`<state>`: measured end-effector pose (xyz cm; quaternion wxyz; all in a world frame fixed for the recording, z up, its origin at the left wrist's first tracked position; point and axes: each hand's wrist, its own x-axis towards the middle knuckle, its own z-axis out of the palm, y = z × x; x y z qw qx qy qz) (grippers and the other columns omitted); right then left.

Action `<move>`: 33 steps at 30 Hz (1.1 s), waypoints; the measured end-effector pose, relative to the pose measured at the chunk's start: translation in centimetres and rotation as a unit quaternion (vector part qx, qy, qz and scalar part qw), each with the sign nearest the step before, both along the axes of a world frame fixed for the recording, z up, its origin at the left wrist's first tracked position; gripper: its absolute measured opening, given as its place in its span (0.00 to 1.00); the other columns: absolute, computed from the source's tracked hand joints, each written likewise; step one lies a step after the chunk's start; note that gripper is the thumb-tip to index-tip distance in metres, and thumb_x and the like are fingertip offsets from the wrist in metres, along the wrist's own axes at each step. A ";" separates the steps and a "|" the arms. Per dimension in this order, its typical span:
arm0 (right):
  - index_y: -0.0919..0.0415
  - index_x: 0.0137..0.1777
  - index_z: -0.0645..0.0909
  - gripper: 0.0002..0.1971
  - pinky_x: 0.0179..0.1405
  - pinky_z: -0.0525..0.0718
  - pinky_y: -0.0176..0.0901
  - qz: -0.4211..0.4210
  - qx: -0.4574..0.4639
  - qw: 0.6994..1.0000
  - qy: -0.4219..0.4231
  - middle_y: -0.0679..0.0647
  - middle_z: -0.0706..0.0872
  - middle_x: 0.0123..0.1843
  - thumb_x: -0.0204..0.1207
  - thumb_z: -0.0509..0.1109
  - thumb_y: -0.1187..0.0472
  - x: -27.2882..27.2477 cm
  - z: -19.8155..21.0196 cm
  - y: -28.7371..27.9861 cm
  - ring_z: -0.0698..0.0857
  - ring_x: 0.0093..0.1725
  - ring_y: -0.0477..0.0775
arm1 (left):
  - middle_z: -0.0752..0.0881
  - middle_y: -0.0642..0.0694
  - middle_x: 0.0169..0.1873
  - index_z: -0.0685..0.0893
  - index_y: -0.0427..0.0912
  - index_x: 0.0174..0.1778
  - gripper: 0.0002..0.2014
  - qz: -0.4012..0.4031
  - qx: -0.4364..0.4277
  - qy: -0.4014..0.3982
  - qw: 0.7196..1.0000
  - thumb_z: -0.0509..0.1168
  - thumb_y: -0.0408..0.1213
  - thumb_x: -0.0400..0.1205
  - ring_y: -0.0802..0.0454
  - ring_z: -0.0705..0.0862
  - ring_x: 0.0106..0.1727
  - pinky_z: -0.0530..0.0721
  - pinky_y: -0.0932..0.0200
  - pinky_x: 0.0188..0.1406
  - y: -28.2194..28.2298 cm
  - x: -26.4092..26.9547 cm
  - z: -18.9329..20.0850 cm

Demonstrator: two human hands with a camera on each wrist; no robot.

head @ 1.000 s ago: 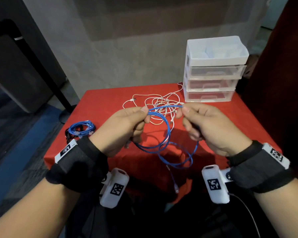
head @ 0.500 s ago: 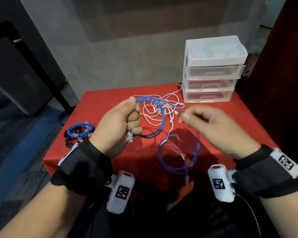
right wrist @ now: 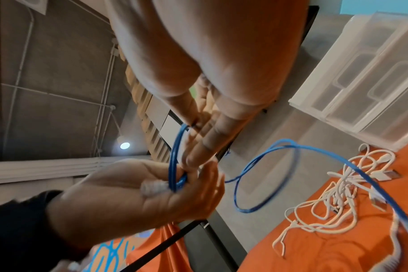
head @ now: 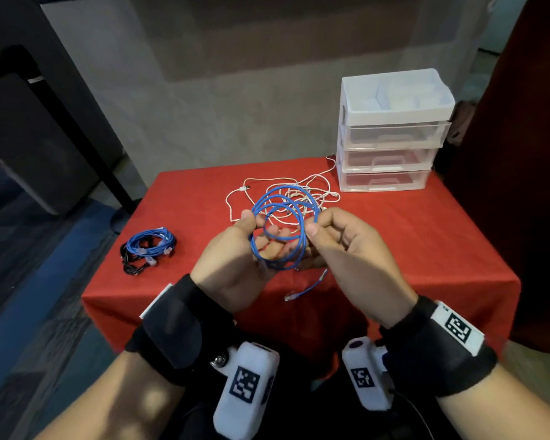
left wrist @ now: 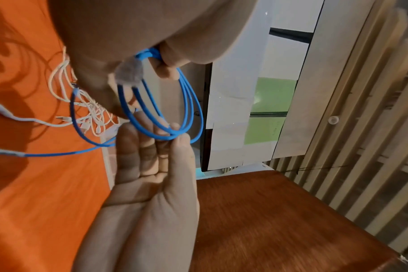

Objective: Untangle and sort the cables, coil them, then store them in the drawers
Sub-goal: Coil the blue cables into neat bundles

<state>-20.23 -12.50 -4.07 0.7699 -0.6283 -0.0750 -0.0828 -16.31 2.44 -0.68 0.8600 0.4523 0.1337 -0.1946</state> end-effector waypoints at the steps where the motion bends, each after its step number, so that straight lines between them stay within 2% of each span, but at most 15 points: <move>1: 0.62 0.43 0.76 0.10 0.41 0.89 0.48 0.012 -0.013 1.000 -0.007 0.65 0.85 0.36 0.88 0.64 0.66 -0.3 -0.3 0.0 0.84 0.38 0.55 | 0.82 0.47 0.32 0.74 0.46 0.43 0.13 0.016 -0.005 0.001 1.000 0.53 0.43 0.93 0.56 0.83 0.26 0.87 0.55 0.42 0.0 0.2 0.1; 2: 0.61 0.43 0.76 0.11 0.43 0.88 0.49 0.026 -0.036 0.999 -0.015 0.61 0.85 0.36 0.89 0.64 0.66 -0.5 -0.5 -0.1 0.84 0.38 0.53 | 0.83 0.48 0.31 0.74 0.45 0.43 0.13 0.025 -0.012 -0.004 1.000 0.53 0.42 0.93 0.58 0.81 0.24 0.85 0.59 0.40 0.0 0.4 0.2; 4: 0.65 0.43 0.79 0.11 0.46 0.86 0.49 0.061 -0.110 0.991 -0.039 0.63 0.87 0.38 0.89 0.65 0.64 -0.9 -0.6 -0.5 0.84 0.39 0.53 | 0.74 0.50 0.30 0.73 0.44 0.41 0.16 0.025 -0.005 -0.029 0.999 0.51 0.42 0.93 0.61 0.67 0.20 0.72 0.68 0.24 0.2 0.5 0.1; 7: 0.64 0.45 0.87 0.14 0.53 0.84 0.48 0.021 -0.205 0.976 -0.069 0.54 0.92 0.43 0.89 0.65 0.61 -0.7 -0.4 -1.5 0.88 0.45 0.50 | 0.61 0.52 0.28 0.75 0.43 0.42 0.16 0.016 0.060 -0.084 0.994 0.51 0.45 0.93 0.60 0.54 0.20 0.55 0.68 0.16 0.6 0.2 -0.2; 10: 0.52 0.54 0.88 0.09 0.60 0.82 0.56 -0.147 -0.262 0.949 -0.095 0.45 0.89 0.53 0.85 0.67 0.51 0.4 -0.5 -2.7 0.86 0.56 0.49 | 0.57 0.51 0.28 0.78 0.42 0.46 0.16 -0.048 0.110 -0.165 0.979 0.52 0.46 0.93 0.59 0.51 0.23 0.55 0.68 0.14 1.0 -0.6 0.3; 12: 0.43 0.67 0.82 0.16 0.65 0.82 0.58 -0.152 -0.324 0.929 -0.092 0.40 0.84 0.63 0.80 0.68 0.46 1.2 -0.5 -3.3 0.82 0.65 0.48 | 0.55 0.47 0.30 0.78 0.41 0.47 0.15 -0.096 0.161 -0.225 0.956 0.53 0.44 0.92 0.56 0.50 0.26 0.56 0.68 0.16 1.3 -1.1 0.8; 14: 0.43 0.72 0.79 0.20 0.61 0.83 0.61 -0.033 -0.297 0.953 -0.054 0.51 0.87 0.61 0.80 0.70 0.49 2.0 -0.4 -3.1 0.85 0.60 0.47 | 0.54 0.43 0.32 0.76 0.43 0.49 0.11 -0.141 0.209 -0.288 0.924 0.52 0.42 0.93 0.54 0.50 0.27 0.55 0.66 0.18 1.5 -1.5 1.2; 16: 0.56 0.66 0.85 0.13 0.47 0.84 0.61 0.058 -0.232 0.971 -0.025 0.63 0.90 0.49 0.85 0.69 0.55 2.1 0.1 -2.7 0.85 0.45 0.51 | 0.55 0.41 0.31 0.75 0.45 0.53 0.08 -0.157 0.243 -0.325 0.900 0.52 0.40 0.93 0.53 0.51 0.26 0.53 0.64 0.20 1.8 -1.4 1.4; 17: 0.63 0.63 0.86 0.11 0.40 0.82 0.56 0.073 -0.192 0.979 -0.006 0.63 0.89 0.42 0.88 0.67 0.59 2.0 0.5 -2.6 0.83 0.39 0.51 | 0.58 0.44 0.29 0.75 0.45 0.54 0.07 -0.151 0.262 -0.333 0.893 0.53 0.40 0.93 0.55 0.53 0.24 0.53 0.64 0.20 2.0 -1.2 1.4; 20: 0.66 0.58 0.86 0.15 0.30 0.80 0.44 0.065 -0.075 0.993 0.064 0.60 0.89 0.38 0.90 0.61 0.57 1.6 1.5 -2.7 0.84 0.29 0.50 | 0.67 0.55 0.24 0.77 0.44 0.51 0.09 -0.134 0.366 -0.373 0.842 0.56 0.44 0.92 0.60 0.61 0.21 0.59 0.62 0.20 3.1 0.1 0.6; 23: 0.60 0.51 0.85 0.16 0.30 0.87 0.45 -0.017 -0.009 0.997 0.070 0.60 0.90 0.41 0.91 0.59 0.54 1.9 2.1 -3.5 0.86 0.34 0.51 | 0.67 0.53 0.26 0.76 0.46 0.41 0.15 -0.147 0.445 -0.381 0.797 0.57 0.53 0.86 0.58 0.62 0.23 0.60 0.59 0.23 4.8 1.2 -0.7; 25: 0.60 0.47 0.83 0.16 0.34 0.89 0.44 -0.095 0.024 0.993 0.068 0.55 0.89 0.38 0.92 0.58 0.55 2.5 2.3 -4.8 0.86 0.36 0.48 | 0.65 0.54 0.25 0.76 0.50 0.35 0.17 -0.138 0.448 -0.369 0.803 0.58 0.50 0.89 0.58 0.61 0.23 0.59 0.61 0.22 6.1 1.9 -1.2; 28: 0.58 0.45 0.80 0.17 0.32 0.86 0.40 -0.168 0.143 0.971 0.091 0.47 0.77 0.27 0.93 0.55 0.56 3.4 2.7 -8.7 0.79 0.27 0.45 | 0.63 0.51 0.25 0.73 0.49 0.33 0.18 -0.056 0.372 -0.301 0.876 0.56 0.42 0.92 0.59 0.58 0.20 0.57 0.67 0.17 8.6 3.3 -1.5; 31: 0.57 0.38 0.83 0.21 0.25 0.74 0.33 -0.188 0.234 0.946 0.123 0.44 0.63 0.23 0.91 0.57 0.58 3.7 2.9 -12.0 0.62 0.19 0.41 | 0.62 0.50 0.26 0.68 0.50 0.35 0.17 0.010 0.318 -0.237 0.918 0.55 0.41 0.92 0.59 0.58 0.19 0.57 0.68 0.15 11.0 4.8 -1.6; 33: 0.57 0.39 0.82 0.16 0.20 0.67 0.32 -0.182 0.218 0.950 0.134 0.44 0.59 0.23 0.89 0.62 0.57 3.8 2.3 -12.6 0.58 0.19 0.42 | 0.61 0.52 0.25 0.68 0.50 0.36 0.17 0.036 0.300 -0.217 0.928 0.54 0.42 0.93 0.60 0.57 0.20 0.55 0.68 0.16 11.5 5.6 -1.9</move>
